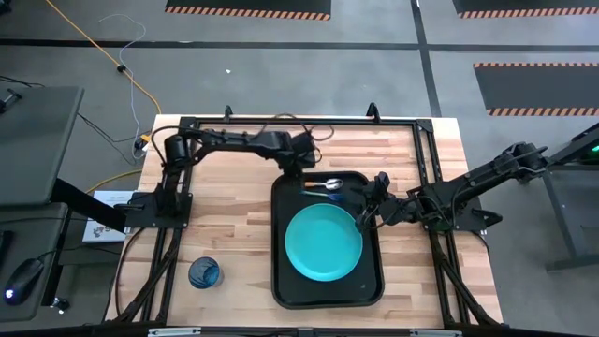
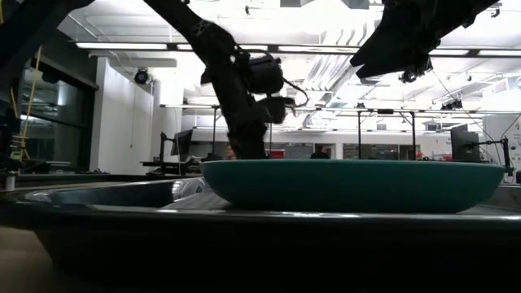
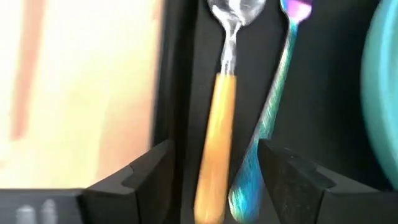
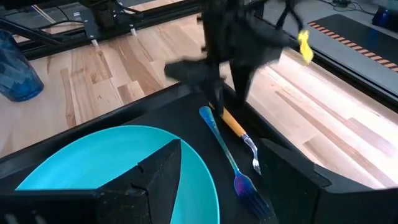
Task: Pick and place plate/cup/fork/spoon on tray
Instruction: Put the blue cup to the top right of the blue plate on the black tray
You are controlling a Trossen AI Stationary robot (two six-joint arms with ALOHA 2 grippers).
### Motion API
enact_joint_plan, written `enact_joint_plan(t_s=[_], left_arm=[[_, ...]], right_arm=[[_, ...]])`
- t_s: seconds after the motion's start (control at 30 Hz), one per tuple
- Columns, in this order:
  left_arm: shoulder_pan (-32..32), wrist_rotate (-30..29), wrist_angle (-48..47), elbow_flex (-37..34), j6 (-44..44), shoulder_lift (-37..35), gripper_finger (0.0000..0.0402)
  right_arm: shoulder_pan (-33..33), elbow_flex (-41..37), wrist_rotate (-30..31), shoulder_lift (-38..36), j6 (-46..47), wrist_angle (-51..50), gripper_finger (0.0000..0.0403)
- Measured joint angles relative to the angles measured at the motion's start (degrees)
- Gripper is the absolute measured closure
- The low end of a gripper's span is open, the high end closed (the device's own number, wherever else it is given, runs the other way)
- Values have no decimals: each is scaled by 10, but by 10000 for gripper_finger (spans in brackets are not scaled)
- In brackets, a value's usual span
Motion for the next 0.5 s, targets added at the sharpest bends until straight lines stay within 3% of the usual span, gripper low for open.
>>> enact_joint_plan(t_s=[0.27, 0.37, 0.5], left_arm=[[20, 0, -18, 15, -49, -91, 177], [11, 0, 54, -40, -75, -161, 177], [-39, 0, 154, -180, -114, -291, 177]], right_arm=[[0, 0, 0, 0, 0, 7, 199], [-1, 0, 0, 0, 0, 7, 199], [-1, 0, -2, 0, 0, 7, 199]])
